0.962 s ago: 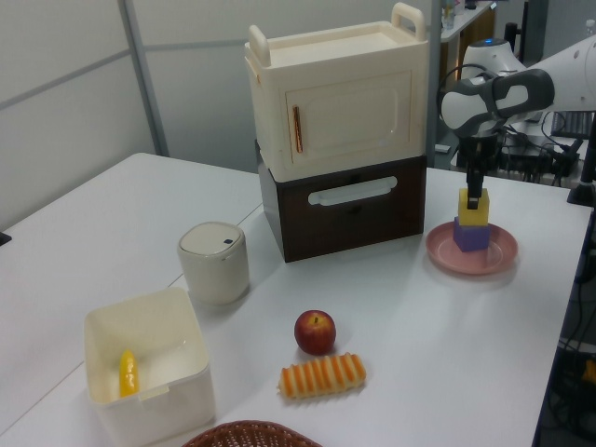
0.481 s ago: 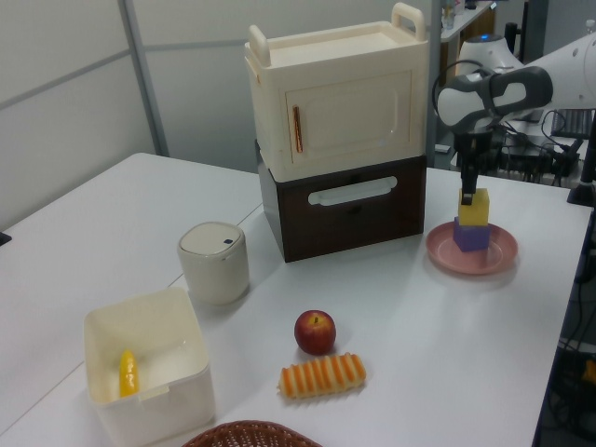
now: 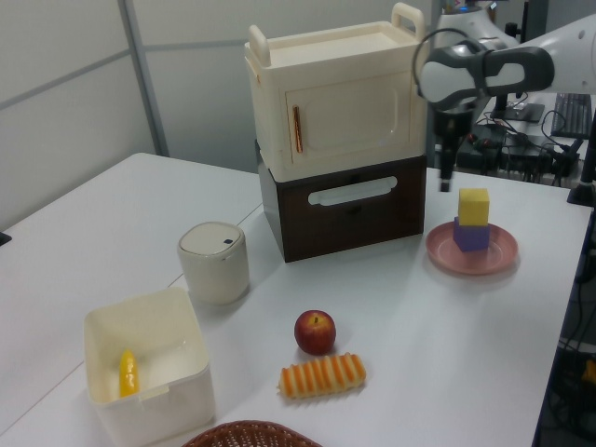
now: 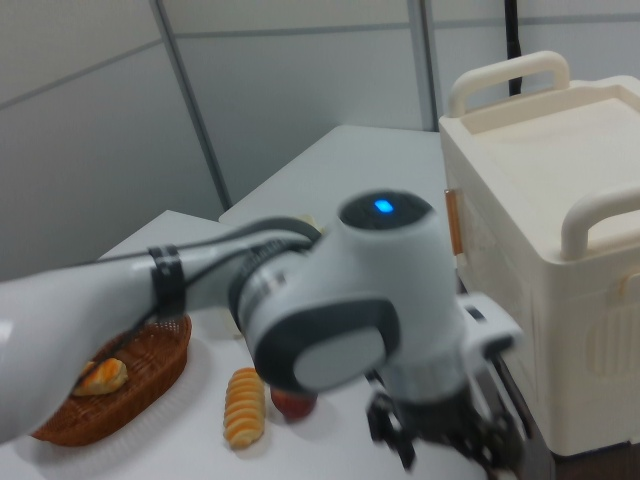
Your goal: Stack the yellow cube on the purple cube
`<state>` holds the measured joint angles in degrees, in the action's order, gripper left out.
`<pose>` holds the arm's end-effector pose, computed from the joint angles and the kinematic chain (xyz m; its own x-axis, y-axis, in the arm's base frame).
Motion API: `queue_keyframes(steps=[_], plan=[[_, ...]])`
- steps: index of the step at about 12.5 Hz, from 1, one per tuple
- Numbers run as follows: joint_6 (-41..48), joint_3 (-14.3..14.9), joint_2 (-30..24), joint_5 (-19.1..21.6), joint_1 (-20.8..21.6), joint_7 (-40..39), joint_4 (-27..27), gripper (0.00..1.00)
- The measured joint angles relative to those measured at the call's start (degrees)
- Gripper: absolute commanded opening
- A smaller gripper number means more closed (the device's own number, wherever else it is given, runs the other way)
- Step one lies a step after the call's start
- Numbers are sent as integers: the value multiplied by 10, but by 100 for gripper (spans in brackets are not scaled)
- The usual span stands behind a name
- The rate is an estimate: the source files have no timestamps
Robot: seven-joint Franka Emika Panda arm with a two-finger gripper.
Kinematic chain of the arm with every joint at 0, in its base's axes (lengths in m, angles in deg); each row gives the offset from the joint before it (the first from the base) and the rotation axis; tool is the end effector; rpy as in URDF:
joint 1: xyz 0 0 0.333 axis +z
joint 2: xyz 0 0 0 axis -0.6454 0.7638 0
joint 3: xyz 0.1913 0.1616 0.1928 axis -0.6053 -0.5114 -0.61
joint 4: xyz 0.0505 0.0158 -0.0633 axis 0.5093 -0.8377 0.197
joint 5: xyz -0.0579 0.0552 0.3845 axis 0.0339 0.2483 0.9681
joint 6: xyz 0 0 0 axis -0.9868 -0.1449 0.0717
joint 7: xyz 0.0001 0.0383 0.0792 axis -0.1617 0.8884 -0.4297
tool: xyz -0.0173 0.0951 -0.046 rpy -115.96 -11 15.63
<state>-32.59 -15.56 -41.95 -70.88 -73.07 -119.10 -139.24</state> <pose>0.5293 -0.3314 0.4927 0.9660 0.2580 0.0189 0.2561 -0.9640 0.0721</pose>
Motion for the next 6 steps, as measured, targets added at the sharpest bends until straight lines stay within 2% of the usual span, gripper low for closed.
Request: queue_keyframes(steps=[3, 4, 6], plan=[[2, -34, -7, 0, 35, 134, 0, 100], [5, -52, -11, 0, 53, 194, 0, 100], [21, -63, -25, 0, 102, 294, 1, 100]])
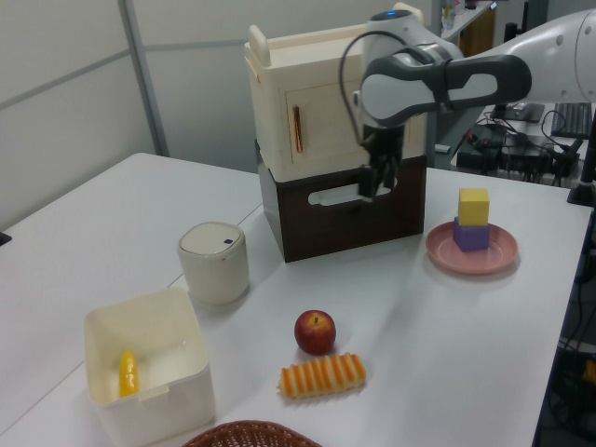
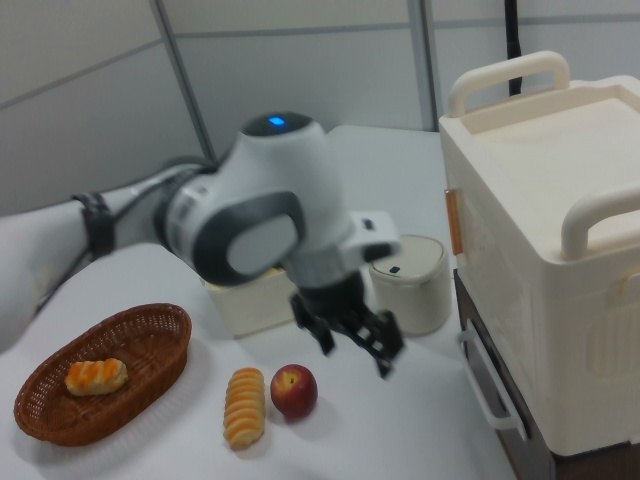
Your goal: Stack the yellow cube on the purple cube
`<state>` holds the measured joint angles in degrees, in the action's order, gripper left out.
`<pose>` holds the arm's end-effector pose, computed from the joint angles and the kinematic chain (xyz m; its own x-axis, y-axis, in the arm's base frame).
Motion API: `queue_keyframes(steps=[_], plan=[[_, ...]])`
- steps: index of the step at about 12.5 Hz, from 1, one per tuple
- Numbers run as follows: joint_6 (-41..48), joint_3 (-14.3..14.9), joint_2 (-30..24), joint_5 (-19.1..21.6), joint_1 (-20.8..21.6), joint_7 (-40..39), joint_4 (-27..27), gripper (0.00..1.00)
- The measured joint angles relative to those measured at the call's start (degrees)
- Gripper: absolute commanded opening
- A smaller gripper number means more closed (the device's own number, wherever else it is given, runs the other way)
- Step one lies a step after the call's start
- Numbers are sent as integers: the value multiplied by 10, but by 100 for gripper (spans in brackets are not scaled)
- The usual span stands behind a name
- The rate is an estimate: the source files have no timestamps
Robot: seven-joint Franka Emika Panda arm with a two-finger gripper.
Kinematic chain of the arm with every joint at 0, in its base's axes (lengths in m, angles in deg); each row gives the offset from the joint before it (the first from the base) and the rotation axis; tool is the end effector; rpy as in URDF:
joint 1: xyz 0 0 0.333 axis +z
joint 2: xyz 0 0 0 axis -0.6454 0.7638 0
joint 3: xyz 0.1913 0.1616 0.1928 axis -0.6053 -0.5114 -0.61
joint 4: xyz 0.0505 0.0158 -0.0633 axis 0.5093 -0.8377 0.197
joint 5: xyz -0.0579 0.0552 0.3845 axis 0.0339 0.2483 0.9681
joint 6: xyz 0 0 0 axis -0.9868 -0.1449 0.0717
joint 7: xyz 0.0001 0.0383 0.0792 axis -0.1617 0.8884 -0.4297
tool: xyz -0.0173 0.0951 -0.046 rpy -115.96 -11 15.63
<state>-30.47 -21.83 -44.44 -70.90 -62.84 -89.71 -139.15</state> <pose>0.5899 -0.1678 0.5174 0.9973 0.0337 0.0646 0.0309 -0.9986 0.0433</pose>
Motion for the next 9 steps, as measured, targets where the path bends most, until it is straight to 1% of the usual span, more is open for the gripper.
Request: queue_keyframes(steps=[1, 3, 7, 9], plan=[[15, 0, -10, 0, 29, 37, 0, 100], [49, 1, -30, 0, 85, 86, 0, 100], [71, 9, -41, 0, 144, 172, 5, 100], [78, 15, -42, 0, 170, 191, 7, 100]])
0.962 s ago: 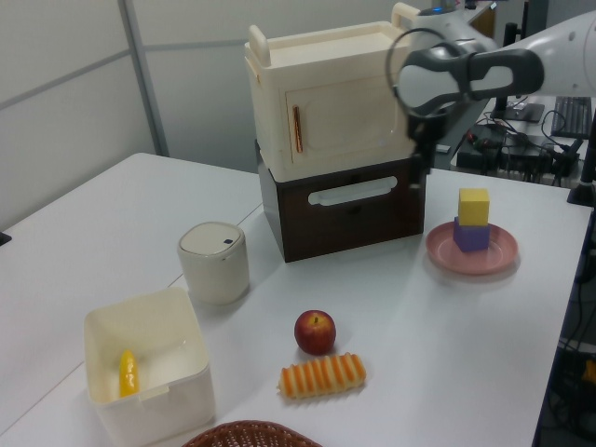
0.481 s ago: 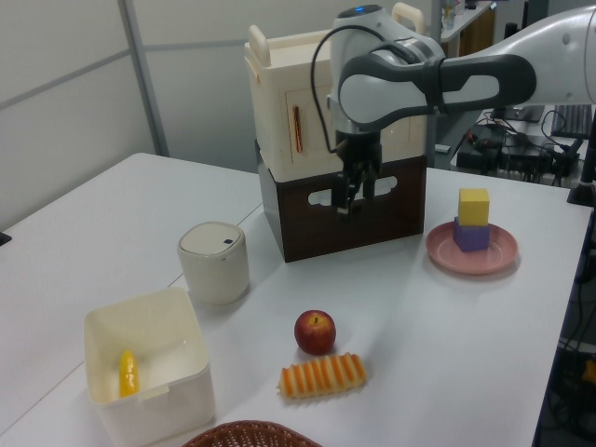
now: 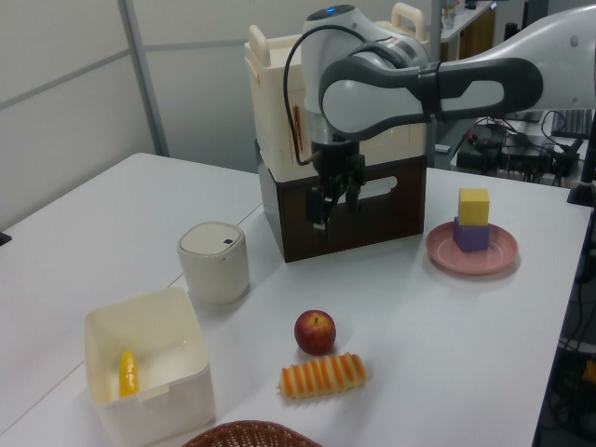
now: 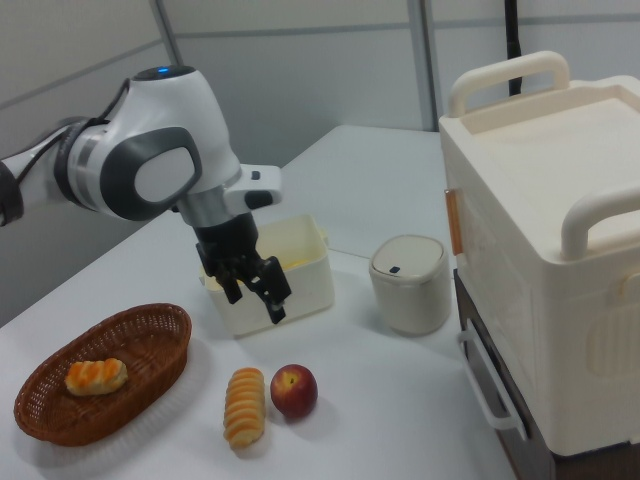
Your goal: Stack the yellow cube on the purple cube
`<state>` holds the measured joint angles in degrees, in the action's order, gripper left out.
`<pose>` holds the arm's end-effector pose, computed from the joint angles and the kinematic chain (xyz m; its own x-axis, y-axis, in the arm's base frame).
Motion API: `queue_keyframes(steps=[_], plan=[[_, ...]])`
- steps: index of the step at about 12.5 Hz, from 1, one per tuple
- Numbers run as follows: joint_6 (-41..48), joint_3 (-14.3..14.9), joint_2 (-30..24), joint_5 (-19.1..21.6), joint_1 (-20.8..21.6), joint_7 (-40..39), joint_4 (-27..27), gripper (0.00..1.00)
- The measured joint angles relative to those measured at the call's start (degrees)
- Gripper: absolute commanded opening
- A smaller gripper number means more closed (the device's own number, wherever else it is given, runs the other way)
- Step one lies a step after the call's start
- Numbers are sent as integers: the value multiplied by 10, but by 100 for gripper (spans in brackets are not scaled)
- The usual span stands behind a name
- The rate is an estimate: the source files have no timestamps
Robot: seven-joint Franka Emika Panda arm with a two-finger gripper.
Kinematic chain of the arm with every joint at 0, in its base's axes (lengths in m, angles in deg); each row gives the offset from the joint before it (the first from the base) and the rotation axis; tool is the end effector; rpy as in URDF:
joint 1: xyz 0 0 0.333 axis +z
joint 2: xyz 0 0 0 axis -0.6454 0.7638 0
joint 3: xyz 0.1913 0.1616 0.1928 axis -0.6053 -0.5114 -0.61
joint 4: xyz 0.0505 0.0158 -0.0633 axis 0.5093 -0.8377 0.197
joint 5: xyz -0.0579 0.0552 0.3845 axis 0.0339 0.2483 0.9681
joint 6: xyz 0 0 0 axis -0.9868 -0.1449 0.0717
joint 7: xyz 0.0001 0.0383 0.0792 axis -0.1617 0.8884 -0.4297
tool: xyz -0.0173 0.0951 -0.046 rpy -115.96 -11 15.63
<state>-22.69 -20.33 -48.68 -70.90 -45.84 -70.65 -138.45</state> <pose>0.5857 -0.0024 0.5547 0.9992 -0.0323 0.0254 -0.0331 -0.9989 0.0340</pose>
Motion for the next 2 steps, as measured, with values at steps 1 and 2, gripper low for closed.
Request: queue_keyframes(steps=[1, 2], plan=[[6, 2, 0, 0, 9, 2, 1, 100], [14, 4, 0, 0, 16, 3, 4, 100]])
